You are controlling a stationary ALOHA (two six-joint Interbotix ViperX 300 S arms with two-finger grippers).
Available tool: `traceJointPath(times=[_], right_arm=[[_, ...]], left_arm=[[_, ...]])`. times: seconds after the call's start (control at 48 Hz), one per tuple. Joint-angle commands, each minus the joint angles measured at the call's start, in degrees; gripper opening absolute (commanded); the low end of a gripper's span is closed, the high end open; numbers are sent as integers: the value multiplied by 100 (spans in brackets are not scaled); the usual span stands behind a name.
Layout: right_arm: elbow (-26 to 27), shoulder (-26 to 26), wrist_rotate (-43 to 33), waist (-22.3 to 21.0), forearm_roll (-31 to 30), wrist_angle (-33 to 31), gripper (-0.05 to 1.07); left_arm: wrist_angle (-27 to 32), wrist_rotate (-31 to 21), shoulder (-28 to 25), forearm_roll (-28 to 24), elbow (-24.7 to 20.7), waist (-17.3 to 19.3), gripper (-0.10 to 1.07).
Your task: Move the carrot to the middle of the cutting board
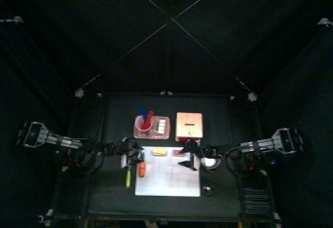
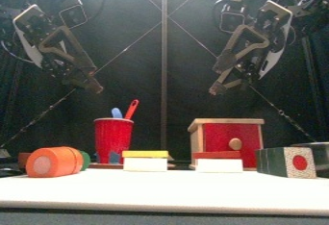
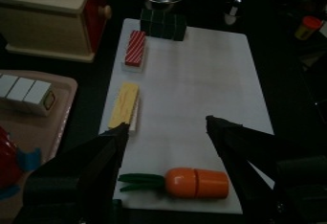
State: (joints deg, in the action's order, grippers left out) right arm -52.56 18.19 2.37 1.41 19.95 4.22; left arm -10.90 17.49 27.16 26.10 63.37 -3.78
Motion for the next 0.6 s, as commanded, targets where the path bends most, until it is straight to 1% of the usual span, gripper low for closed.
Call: traceJointPath(times=[0.0, 0.188, 0.583], right_arm=[[149, 53, 18, -18, 0, 62, 94], [149, 35, 9, -18, 0, 26, 94], [176, -18, 9, 18, 9, -35, 94]], left_arm=[[-26, 0, 35, 18, -62, 26, 98], [-18, 18, 26, 9, -62, 97, 98], [132, 0, 141, 18, -53, 114, 98]])
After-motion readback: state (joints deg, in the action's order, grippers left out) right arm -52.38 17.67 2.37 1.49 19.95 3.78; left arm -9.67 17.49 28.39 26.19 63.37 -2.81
